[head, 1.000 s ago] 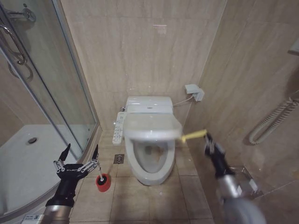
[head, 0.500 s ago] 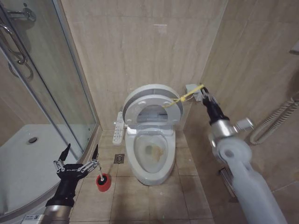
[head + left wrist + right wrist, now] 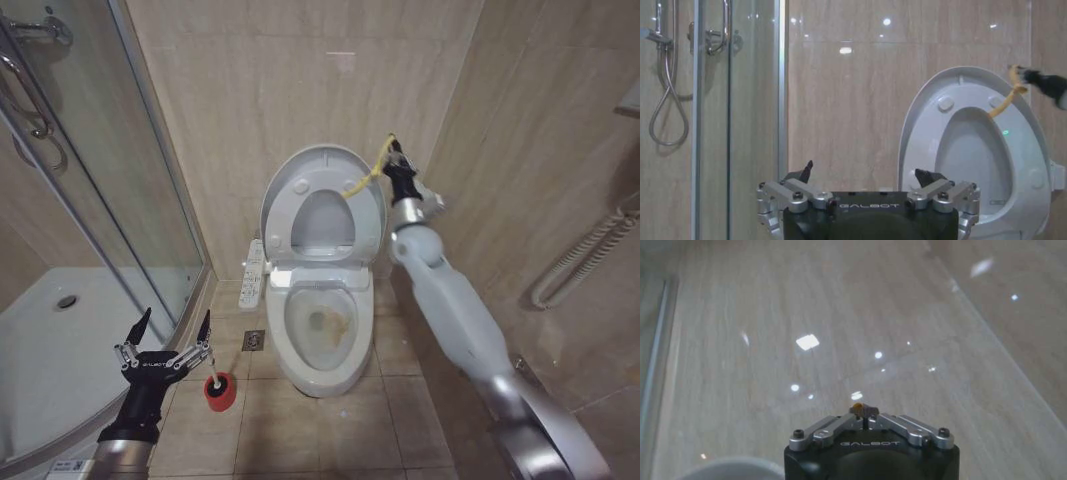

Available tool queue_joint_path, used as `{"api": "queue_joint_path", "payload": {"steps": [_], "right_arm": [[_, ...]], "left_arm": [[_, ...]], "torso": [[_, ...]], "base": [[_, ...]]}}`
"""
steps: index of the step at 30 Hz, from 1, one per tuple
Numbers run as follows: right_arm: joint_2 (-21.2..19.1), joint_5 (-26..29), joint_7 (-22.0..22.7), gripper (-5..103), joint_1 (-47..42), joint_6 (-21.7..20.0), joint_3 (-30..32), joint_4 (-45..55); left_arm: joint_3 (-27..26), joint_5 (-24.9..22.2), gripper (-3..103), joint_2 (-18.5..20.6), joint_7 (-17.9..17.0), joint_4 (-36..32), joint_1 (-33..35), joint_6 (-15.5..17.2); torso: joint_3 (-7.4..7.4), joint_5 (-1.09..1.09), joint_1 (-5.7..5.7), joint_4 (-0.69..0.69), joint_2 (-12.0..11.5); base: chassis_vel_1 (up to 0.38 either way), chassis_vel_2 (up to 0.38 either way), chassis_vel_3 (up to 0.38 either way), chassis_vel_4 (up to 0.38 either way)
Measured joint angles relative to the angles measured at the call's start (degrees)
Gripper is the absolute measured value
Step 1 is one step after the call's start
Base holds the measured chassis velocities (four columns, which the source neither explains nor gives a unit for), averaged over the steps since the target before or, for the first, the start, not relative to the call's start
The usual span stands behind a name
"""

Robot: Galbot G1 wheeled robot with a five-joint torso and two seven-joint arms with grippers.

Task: Open the toilet lid, clean the toilet bowl with a toilet brush, close the toilet lid, and flush.

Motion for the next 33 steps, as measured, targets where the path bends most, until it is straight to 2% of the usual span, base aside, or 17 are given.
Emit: {"api": "queue_joint_path", "payload": {"steps": [4,5,7,9,12,13,15,20,28,33], "right_arm": [[3.16,-8.78,1.51,0,6.69,1.02,-3.11,-10.56],[3.16,-8.78,1.51,0,6.69,1.02,-3.11,-10.56],[4.28,-13.20,1.89,0,9.92,0.72,-4.09,-15.59],[4.82,-15.26,2.64,0,11.01,0.33,-4.32,-17.20],[5.93,-20.92,6.34,0,12.97,-2.56,-4.72,-19.80],[5.93,-20.92,6.34,0,12.97,-2.56,-4.72,-19.80],[5.77,-24.50,9.20,0,13.09,-5.61,-4.74,-20.15],[4.74,-29.97,10.50,0,12.95,-7.83,-3.18,-22.30],[5.11,-35.74,8.15,0,13.13,-6.88,-1.58,-26.84],[4.24,-35.42,7.78,0,12.26,-7.15,-1.65,-25.77]], "left_arm": [[0.00,0.00,100,0.00,0.00,0.00,0.00,0.00],[0.00,0.00,100,0.00,0.00,0.00,0.00,0.00],[0.00,0.00,100,0.00,0.00,0.00,0.00,0.00],[0.00,0.00,100,0.00,0.00,0.00,0.00,0.00],[0.00,0.00,100,0.00,0.00,0.00,-0.01,0.00],[0.00,0.00,100,0.00,0.00,0.00,-0.01,0.00],[0.00,0.00,100,0.00,0.00,0.00,-0.01,0.00],[0.00,0.00,100,0.00,0.00,0.00,-0.01,0.00],[0.00,0.00,100,0.00,0.00,0.00,-0.01,0.00],[0.00,0.00,100,0.00,0.00,0.00,-0.01,0.00]], "torso": [[0.00,0.00,-0.01,0.00,0.00],[0.00,0.00,-0.01,0.00,0.00],[0.00,0.00,0.00,0.01,0.00],[0.00,0.00,0.00,0.00,0.00],[0.00,0.00,0.00,0.03,0.00],[0.00,0.00,0.00,0.03,0.00],[0.00,0.00,0.00,0.04,0.00],[0.00,0.02,0.00,-0.01,0.00],[0.00,0.03,0.00,0.03,0.00],[0.00,0.02,0.00,0.04,0.00]], "base": [[0.000,0.000,0.000,0.000],[0.000,0.000,0.000,0.000],[0.000,0.000,0.000,0.000],[0.000,0.000,0.000,0.000],[0.000,0.000,0.000,0.000],[0.000,0.000,0.000,0.000],[0.000,0.000,0.000,0.000],[0.000,0.000,0.000,0.000],[0.000,0.000,0.000,0.000],[0.000,0.000,0.000,0.000]]}}
